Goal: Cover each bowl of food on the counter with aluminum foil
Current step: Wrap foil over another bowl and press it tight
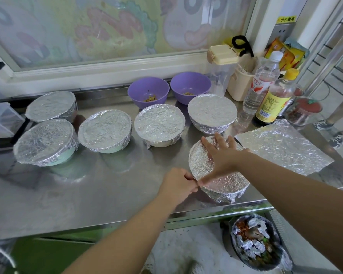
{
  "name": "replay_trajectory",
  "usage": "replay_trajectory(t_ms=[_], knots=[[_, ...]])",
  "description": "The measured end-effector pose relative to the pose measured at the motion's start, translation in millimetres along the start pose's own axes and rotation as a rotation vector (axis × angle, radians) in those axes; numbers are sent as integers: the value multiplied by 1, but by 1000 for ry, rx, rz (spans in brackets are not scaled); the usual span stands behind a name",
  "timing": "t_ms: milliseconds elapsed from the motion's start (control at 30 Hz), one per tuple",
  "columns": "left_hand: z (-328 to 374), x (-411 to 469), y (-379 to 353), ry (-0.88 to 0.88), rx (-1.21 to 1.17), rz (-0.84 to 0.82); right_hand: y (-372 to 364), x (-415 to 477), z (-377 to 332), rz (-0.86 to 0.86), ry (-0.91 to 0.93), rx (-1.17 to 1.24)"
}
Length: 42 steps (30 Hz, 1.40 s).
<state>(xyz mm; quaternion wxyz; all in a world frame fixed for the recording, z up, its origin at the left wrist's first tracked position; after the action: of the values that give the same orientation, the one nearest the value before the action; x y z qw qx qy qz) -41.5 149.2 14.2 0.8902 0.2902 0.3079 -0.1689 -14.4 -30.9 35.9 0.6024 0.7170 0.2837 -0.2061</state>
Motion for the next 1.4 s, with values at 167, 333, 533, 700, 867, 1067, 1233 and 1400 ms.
replay_trajectory(t_ms=[167, 333, 533, 700, 867, 1067, 1233, 1400], knots=[[8, -8, 14, 308, -432, -406, 0, 0, 0, 7, -13, -6], [11, -5, 9, 452, -804, -486, -6, 0, -3, 74, -102, 84], [21, 14, 13, 392, -990, -404, -1, -14, 9, 76, -223, -15], [22, 29, 12, 275, -1034, -234, 13, -16, 5, 143, -43, -119], [1, 36, -1, 180, -728, -195, 2, -2, -1, 47, 10, -8], [-8, 35, -7, 261, -588, -229, 3, -1, -2, 21, -5, 6], [-6, 43, 2, 326, -575, -175, 1, -1, -2, 30, -6, 21], [-14, 43, 11, 419, -768, -308, 0, 1, -1, 27, -6, 25]])
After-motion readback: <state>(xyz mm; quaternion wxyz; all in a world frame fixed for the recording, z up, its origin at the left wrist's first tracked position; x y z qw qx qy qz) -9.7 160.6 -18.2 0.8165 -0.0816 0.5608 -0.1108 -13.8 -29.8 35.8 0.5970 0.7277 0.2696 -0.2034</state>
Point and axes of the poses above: each hand's wrist, its own x-axis towards the middle knuckle, its own y-axis out of the back of the hand, z = x × y, the point moved 2 cm from there along x, towards the middle knuckle, and after that the axes turned 11 degrees about y, right-handed, at the moved point
